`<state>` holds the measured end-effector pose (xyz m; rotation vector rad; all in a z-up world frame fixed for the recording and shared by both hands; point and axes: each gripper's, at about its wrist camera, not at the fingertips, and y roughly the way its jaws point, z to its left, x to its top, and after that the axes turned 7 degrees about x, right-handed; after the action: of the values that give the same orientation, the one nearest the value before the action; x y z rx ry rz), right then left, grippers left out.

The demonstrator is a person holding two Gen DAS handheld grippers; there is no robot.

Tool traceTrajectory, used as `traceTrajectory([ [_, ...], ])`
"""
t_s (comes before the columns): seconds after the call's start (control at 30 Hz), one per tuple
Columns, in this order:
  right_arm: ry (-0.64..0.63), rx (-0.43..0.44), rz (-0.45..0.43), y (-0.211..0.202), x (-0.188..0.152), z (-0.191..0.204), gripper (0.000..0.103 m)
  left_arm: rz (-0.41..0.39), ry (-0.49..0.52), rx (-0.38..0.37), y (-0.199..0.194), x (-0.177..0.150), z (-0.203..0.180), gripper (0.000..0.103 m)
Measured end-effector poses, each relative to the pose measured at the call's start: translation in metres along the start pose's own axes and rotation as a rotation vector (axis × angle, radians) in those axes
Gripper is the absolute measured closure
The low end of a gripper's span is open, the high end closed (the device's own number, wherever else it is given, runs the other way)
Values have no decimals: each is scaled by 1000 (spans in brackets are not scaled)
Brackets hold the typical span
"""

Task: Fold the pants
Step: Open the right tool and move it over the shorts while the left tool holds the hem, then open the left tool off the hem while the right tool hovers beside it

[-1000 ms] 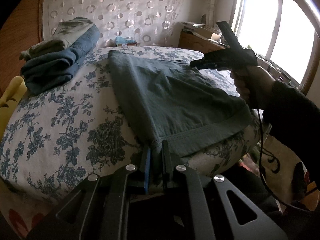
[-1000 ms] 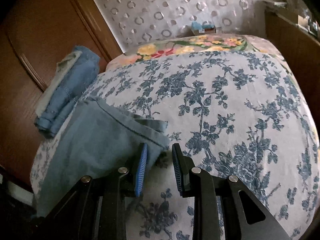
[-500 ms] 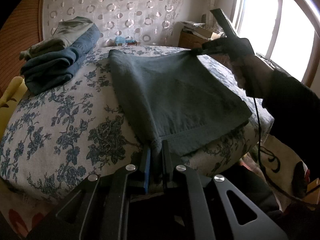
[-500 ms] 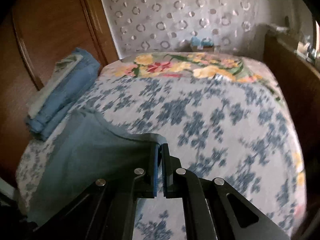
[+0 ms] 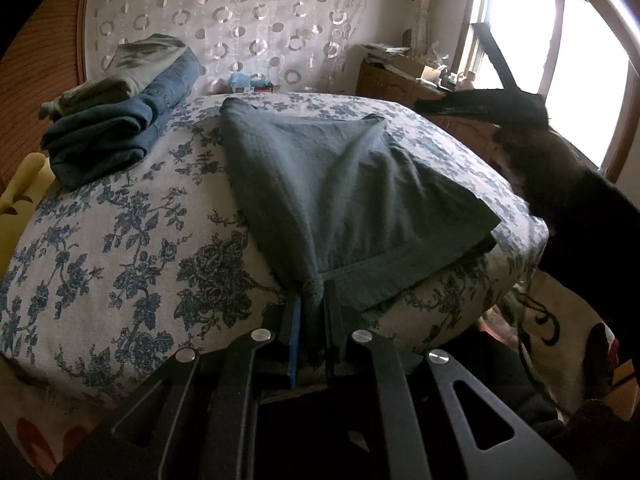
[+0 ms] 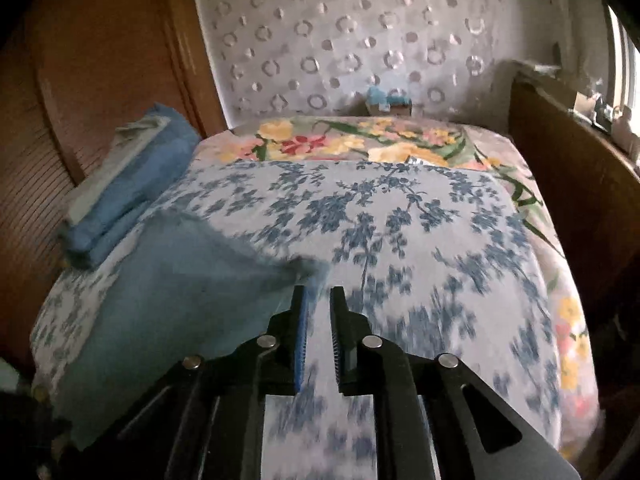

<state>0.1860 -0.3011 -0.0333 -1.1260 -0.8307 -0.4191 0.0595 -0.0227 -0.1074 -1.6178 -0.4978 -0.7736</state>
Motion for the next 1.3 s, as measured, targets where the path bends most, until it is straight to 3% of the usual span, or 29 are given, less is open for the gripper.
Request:
traceTrajectory([
  [0.13,-9,45,-50,-49,-40,21,65,-5,4,8,-2,1,-1,94],
  [0.3,-20,60,-69,-89,-89,47,52,-11,13,21,-3,5,-3,94],
  [0.47,-19,51,-79,-106,-122,70,48,-16,23,38,-7,8,-6,94],
  [0.6,-45,2,-86,-108,-127,88,47,-18,23,54,-12,12,-7,94],
  [0.7,-40,17,-85,-106,-125,97,47,-16,21,71,-15,15,-8,91],
  [0.8,-56,6,-80,-103,-126,104,46,-27,13,84,-20,18,-6,84],
  [0.93,-53,2,-65,-102,-126,104,46,-57,0,103,-29,23,0,60],
  [1.1,-52,-12,-69,-102,-124,111,46,-87,-22,152,-38,30,5,56],
  [1.23,-49,-8,-71,-99,-122,115,46,-113,-32,161,-44,33,8,28],
  [1.3,-50,-9,-72,-98,-122,116,46,-119,-31,164,-46,34,7,25],
])
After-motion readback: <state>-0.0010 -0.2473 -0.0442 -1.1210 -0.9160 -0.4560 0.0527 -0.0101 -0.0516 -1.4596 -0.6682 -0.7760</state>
